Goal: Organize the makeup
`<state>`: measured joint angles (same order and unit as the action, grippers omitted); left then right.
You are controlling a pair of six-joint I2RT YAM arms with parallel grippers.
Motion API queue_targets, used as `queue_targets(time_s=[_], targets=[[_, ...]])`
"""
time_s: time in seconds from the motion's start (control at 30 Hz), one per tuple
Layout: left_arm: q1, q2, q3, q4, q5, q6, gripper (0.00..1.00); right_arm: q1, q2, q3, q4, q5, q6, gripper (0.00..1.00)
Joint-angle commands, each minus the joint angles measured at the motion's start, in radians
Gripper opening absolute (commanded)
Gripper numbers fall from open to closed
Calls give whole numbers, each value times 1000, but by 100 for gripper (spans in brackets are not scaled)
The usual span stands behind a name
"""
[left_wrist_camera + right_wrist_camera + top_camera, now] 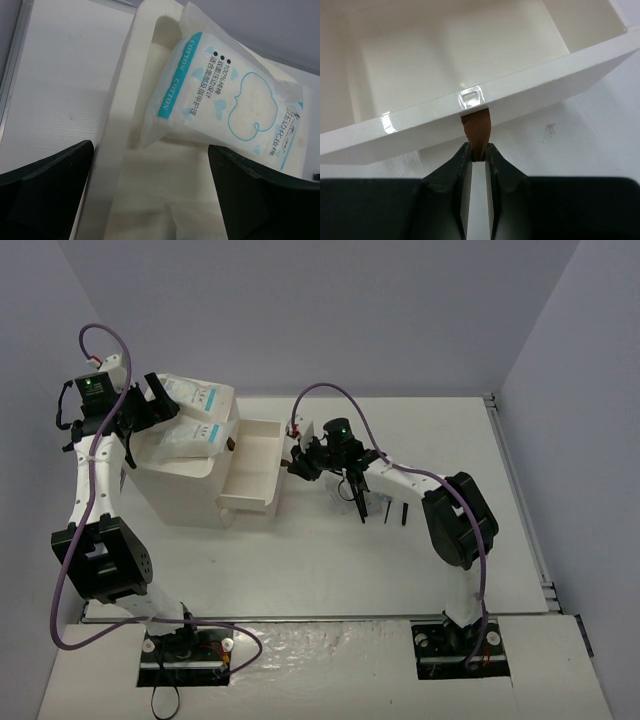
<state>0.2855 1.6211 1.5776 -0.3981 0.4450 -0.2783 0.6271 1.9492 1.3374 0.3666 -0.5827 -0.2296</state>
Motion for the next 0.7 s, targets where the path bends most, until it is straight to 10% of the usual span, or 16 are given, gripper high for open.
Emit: queue_targets(time_s=[0.0, 0.33, 0.67], targets=[[-3, -20, 31, 25, 18, -10, 97, -7, -100, 22, 25, 0, -2, 31], [-3, -71, 103, -44, -21, 34, 97, -39, -309, -76, -43, 279, 117, 73], [-11, -241, 154, -98, -90, 55, 97, -169, -551, -299, -229, 832, 361, 78]])
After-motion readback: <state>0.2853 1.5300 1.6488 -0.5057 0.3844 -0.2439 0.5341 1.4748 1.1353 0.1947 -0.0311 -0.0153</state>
